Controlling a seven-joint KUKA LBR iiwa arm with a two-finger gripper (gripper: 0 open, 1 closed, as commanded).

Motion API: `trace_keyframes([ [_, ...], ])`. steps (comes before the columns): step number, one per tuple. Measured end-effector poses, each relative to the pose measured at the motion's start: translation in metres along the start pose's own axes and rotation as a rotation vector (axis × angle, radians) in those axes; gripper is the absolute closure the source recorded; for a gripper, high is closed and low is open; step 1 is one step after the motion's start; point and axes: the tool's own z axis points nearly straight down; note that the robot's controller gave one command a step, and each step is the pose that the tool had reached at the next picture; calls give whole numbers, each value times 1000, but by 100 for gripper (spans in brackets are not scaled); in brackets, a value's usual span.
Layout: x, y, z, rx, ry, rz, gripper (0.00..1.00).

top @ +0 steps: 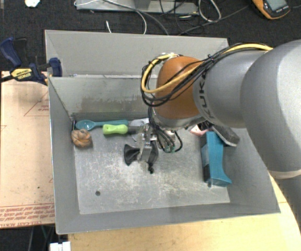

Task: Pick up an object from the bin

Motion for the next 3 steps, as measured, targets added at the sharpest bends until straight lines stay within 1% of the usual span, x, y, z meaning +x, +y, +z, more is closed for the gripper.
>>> trace_keyframes([
  [1, 0, 0, 0, 0, 0, 0, 100],
  [2, -8, -1, -69, 0, 2, 33, 100],
  [3, -32, -13, -56, -2, -9, 67, 100],
])
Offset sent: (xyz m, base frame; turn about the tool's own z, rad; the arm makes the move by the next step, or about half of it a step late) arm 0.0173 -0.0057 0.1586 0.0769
